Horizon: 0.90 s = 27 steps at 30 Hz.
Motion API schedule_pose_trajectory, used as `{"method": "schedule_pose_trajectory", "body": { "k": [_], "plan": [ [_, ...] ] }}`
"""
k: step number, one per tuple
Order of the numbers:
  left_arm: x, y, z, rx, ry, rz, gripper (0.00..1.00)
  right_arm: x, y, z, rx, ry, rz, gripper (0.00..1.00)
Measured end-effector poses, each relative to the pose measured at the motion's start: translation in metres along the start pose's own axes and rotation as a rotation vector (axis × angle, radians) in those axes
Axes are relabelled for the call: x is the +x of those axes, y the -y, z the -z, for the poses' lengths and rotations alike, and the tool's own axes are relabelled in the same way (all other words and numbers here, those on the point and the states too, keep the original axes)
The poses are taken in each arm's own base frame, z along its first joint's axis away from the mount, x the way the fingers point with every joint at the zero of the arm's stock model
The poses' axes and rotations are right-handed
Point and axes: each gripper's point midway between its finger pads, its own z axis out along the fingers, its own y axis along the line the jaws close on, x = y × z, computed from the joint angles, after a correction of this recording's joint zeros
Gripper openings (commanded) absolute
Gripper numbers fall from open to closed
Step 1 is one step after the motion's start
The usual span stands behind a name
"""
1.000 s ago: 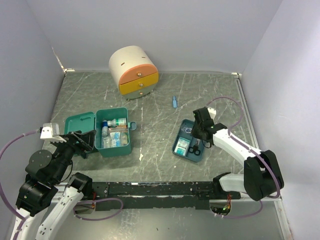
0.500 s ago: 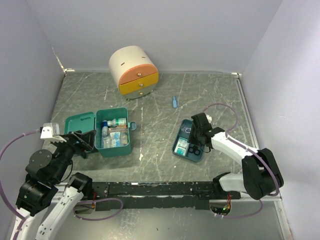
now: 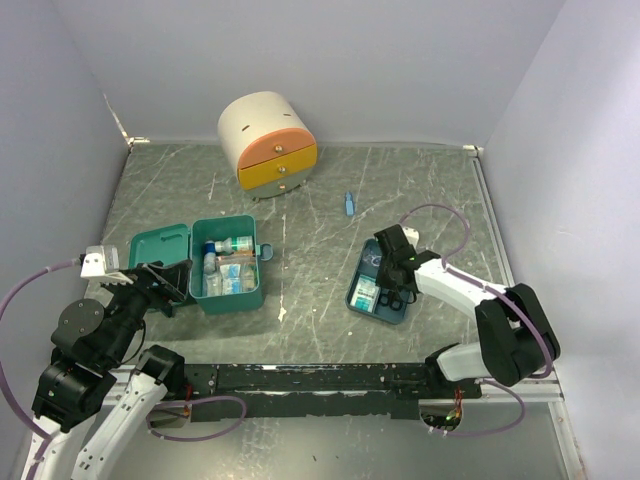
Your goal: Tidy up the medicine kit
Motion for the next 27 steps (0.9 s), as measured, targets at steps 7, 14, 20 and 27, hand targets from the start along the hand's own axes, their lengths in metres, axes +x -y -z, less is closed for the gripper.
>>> {"method": "schedule_pose_trajectory", "body": {
  "k": [7, 14, 20, 27],
  "plan": [
    [0.000, 0.000, 0.000, 0.000, 0.000, 0.000, 0.85, -0.010, -0.001, 0.004, 0.029, 0.033, 0.023, 0.12],
    [0.000, 0.000, 0.000, 0.000, 0.000, 0.000, 0.85, -0.009, 0.000, 0.001, 0.047, 0.035, 0.033, 0.07],
    [0.000, 0.000, 0.000, 0.000, 0.000, 0.000, 0.85, -0.012, 0.002, -0.001, 0.067, 0.053, 0.027, 0.00],
    [0.000, 0.000, 0.000, -0.001, 0.000, 0.000, 0.85, -0.016, 0.008, -0.002, 0.096, 0.077, 0.026, 0.00]
  ]
}}
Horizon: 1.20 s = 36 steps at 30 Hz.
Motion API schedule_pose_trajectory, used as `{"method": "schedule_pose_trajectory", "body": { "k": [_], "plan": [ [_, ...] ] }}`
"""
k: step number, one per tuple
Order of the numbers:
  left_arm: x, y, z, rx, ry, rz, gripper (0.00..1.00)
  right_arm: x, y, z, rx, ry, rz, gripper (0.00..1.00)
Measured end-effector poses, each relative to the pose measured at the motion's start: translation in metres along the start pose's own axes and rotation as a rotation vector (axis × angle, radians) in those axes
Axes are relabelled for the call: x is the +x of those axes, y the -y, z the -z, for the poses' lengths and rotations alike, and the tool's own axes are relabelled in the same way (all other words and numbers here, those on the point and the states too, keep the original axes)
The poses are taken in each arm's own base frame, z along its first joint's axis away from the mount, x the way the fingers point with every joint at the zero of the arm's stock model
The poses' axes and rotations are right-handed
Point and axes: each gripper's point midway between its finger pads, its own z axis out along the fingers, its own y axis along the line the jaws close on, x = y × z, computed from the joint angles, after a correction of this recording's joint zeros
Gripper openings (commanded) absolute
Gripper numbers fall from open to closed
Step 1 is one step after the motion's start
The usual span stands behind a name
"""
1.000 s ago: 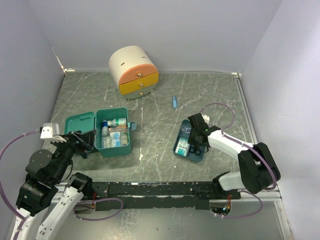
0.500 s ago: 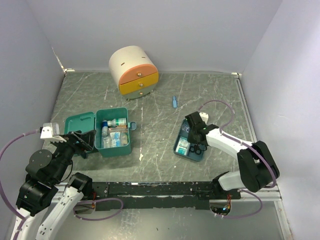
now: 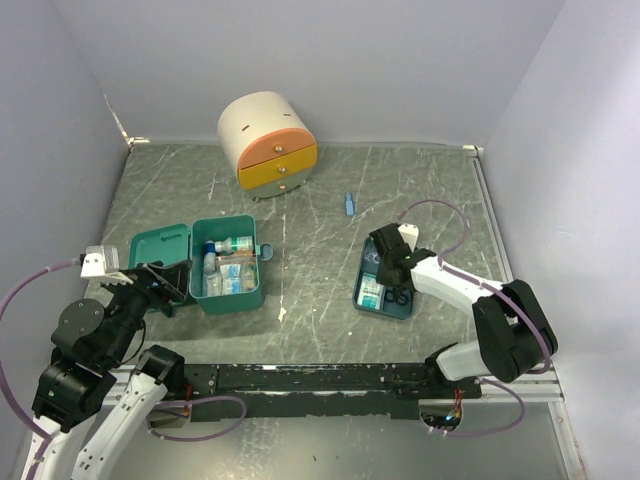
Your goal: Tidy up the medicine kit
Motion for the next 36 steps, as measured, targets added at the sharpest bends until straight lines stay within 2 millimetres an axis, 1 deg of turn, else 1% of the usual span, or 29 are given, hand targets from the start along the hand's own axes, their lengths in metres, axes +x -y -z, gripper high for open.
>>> {"method": "schedule_pose_trajectory", "body": {
  "k": [5, 8, 11, 14, 17, 19, 22, 24, 28, 30, 31, 33, 36],
  "plan": [
    [0.001, 0.000, -0.002, -0.005, -0.009, -0.002, 0.90, -0.006, 0.004, 0.006, 0.008, 0.027, -0.004, 0.00],
    [0.009, -0.002, -0.012, -0.025, -0.048, -0.009, 0.93, -0.015, 0.003, 0.014, -0.009, 0.063, -0.014, 0.00],
    [0.030, -0.008, -0.036, -0.099, -0.165, -0.034, 0.99, -0.020, 0.001, 0.020, -0.027, 0.086, -0.020, 0.00],
    [0.056, -0.024, -0.061, -0.221, -0.300, -0.063, 1.00, -0.021, 0.001, 0.021, -0.034, 0.094, -0.018, 0.00],
    [0.075, -0.035, -0.075, -0.297, -0.380, -0.083, 1.00, -0.019, 0.002, 0.021, -0.037, 0.090, -0.010, 0.00],
    [0.083, -0.040, -0.080, -0.330, -0.407, -0.092, 1.00, -0.019, 0.002, 0.022, -0.041, 0.093, -0.007, 0.00],
    [0.088, -0.049, -0.084, -0.377, -0.418, -0.103, 0.91, -0.021, 0.001, 0.025, -0.052, 0.102, -0.004, 0.00],
    [0.091, -0.056, -0.088, -0.416, -0.426, -0.106, 0.87, -0.023, 0.001, 0.027, -0.059, 0.108, -0.001, 0.00],
    [0.102, -0.075, -0.096, -0.501, -0.470, -0.102, 0.93, -0.023, 0.000, 0.029, -0.066, 0.110, 0.006, 0.00],
    [0.109, -0.085, -0.099, -0.542, -0.503, -0.096, 0.93, -0.024, 0.000, 0.029, -0.066, 0.111, 0.009, 0.00],
    [0.113, -0.089, -0.100, -0.556, -0.519, -0.093, 0.90, -0.024, 0.000, 0.029, -0.066, 0.111, 0.010, 0.00],
    [0.121, -0.093, -0.103, -0.567, -0.552, -0.086, 0.81, -0.024, 0.000, 0.030, -0.068, 0.115, 0.011, 0.00],
    [0.128, -0.088, -0.108, -0.537, -0.584, -0.067, 0.67, -0.026, 0.000, 0.032, -0.073, 0.122, 0.012, 0.00]
  ]
}}
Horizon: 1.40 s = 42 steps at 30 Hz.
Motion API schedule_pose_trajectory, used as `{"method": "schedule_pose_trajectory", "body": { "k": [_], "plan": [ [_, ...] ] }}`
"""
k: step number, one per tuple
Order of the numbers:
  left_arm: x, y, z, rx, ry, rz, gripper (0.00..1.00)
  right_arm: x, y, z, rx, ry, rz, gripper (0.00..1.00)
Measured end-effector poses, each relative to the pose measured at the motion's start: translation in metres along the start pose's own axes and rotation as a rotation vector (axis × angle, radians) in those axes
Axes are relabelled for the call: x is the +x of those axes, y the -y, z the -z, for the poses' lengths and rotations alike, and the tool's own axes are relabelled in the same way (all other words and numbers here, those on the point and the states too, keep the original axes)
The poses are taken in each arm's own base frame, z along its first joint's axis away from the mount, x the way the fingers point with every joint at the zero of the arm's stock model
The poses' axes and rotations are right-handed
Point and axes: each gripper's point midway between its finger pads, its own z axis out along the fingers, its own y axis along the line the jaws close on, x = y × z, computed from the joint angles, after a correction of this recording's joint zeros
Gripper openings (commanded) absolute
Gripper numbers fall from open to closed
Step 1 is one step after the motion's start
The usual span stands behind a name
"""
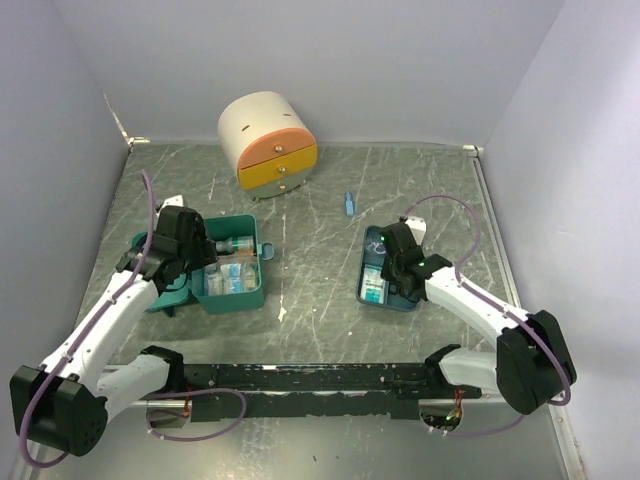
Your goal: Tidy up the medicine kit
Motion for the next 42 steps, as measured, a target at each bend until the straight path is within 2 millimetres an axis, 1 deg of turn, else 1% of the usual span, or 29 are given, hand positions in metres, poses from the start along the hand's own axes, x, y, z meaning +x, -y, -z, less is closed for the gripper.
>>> {"method": "schedule_pose_trajectory", "body": {
  "k": [3, 7, 12, 14, 17, 21, 27, 32, 36, 40, 42],
  "plan": [
    [0.002, 0.006, 0.000, 0.039, -0.018, -0.006, 0.57, -0.001, 0.000, 0.001, -0.003, 0.004, 0.000, 0.00],
    [0.006, 0.016, 0.000, 0.093, -0.046, -0.016, 0.51, -0.001, 0.000, 0.001, -0.003, 0.006, 0.001, 0.00],
    [0.011, 0.028, 0.000, 0.163, -0.079, -0.045, 0.40, -0.008, -0.001, 0.007, -0.017, 0.030, -0.004, 0.00],
    [0.013, 0.032, -0.001, 0.182, -0.092, -0.060, 0.35, -0.009, 0.000, 0.008, -0.017, 0.037, -0.001, 0.00],
    [0.016, 0.036, -0.005, 0.196, -0.113, -0.077, 0.26, -0.009, 0.003, 0.010, -0.006, 0.039, 0.008, 0.00],
    [0.012, 0.039, -0.009, 0.192, -0.120, -0.090, 0.19, -0.008, 0.008, 0.014, 0.006, 0.038, 0.019, 0.00],
    [0.010, 0.041, -0.011, 0.197, -0.116, -0.107, 0.18, -0.016, 0.007, 0.019, 0.007, 0.047, 0.016, 0.00],
    [0.013, 0.046, -0.007, 0.233, -0.129, -0.121, 0.18, -0.022, 0.005, 0.025, 0.005, 0.052, 0.014, 0.00],
    [0.022, 0.059, -0.002, 0.285, -0.154, -0.144, 0.20, -0.030, 0.002, 0.030, -0.001, 0.059, 0.011, 0.00],
    [0.035, 0.076, 0.006, 0.349, -0.178, -0.170, 0.21, -0.041, -0.004, 0.038, -0.019, 0.067, 0.013, 0.00],
    [0.041, 0.085, 0.009, 0.382, -0.187, -0.177, 0.25, -0.048, -0.007, 0.043, -0.033, 0.071, 0.017, 0.00]
  ]
}}
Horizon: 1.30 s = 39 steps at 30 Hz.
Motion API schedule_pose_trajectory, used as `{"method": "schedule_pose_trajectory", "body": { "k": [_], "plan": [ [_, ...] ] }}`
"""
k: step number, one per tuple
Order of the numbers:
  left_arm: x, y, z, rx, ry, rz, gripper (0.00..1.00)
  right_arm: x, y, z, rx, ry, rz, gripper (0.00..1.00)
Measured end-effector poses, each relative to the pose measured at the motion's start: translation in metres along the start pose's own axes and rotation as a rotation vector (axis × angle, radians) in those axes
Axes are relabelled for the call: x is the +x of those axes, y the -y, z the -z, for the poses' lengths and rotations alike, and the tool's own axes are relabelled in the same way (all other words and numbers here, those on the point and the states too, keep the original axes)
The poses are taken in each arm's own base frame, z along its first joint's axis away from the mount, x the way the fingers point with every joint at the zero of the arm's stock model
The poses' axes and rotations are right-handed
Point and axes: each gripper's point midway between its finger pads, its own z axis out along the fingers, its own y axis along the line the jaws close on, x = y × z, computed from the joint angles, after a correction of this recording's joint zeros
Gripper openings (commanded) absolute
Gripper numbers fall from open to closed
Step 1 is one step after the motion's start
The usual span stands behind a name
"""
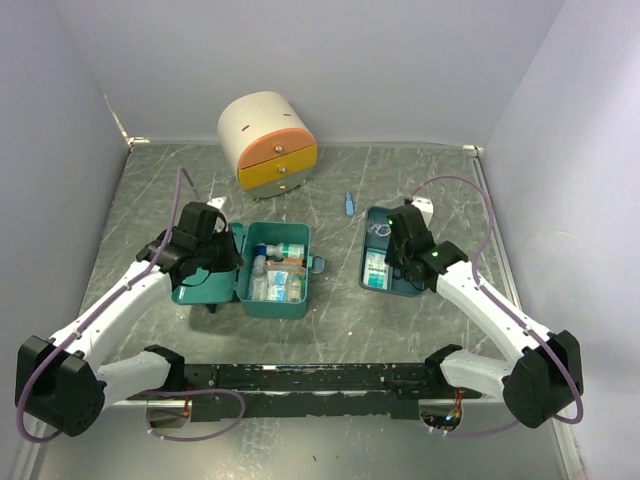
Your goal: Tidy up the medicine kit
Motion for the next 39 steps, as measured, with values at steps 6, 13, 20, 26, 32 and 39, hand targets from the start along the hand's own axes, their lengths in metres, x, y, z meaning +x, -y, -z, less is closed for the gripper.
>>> {"method": "schedule_pose_trajectory", "body": {
  "k": [6, 13, 20, 26, 32, 39],
  "plan": [
    [0.011, 0.034, -0.005, 0.141, -0.018, 0.030, 0.34, -0.030, -0.017, 0.017, -0.057, 0.017, 0.004, 0.00],
    [0.015, 0.050, -0.005, 0.225, -0.024, 0.113, 0.33, -0.050, -0.046, 0.040, -0.121, 0.023, 0.047, 0.00],
    [0.025, 0.070, -0.003, 0.357, -0.060, 0.150, 0.37, -0.040, -0.087, 0.052, -0.179, -0.020, 0.147, 0.00],
    [0.022, 0.078, 0.007, 0.413, -0.044, 0.134, 0.42, -0.027, -0.112, 0.057, -0.194, -0.042, 0.200, 0.00],
    [-0.005, 0.076, 0.044, 0.393, 0.110, 0.071, 0.42, -0.021, -0.142, 0.067, -0.218, -0.037, 0.236, 0.00],
    [-0.031, 0.044, 0.102, 0.266, 0.373, 0.041, 0.47, -0.014, -0.180, 0.074, -0.233, -0.028, 0.276, 0.00]
  ]
}}
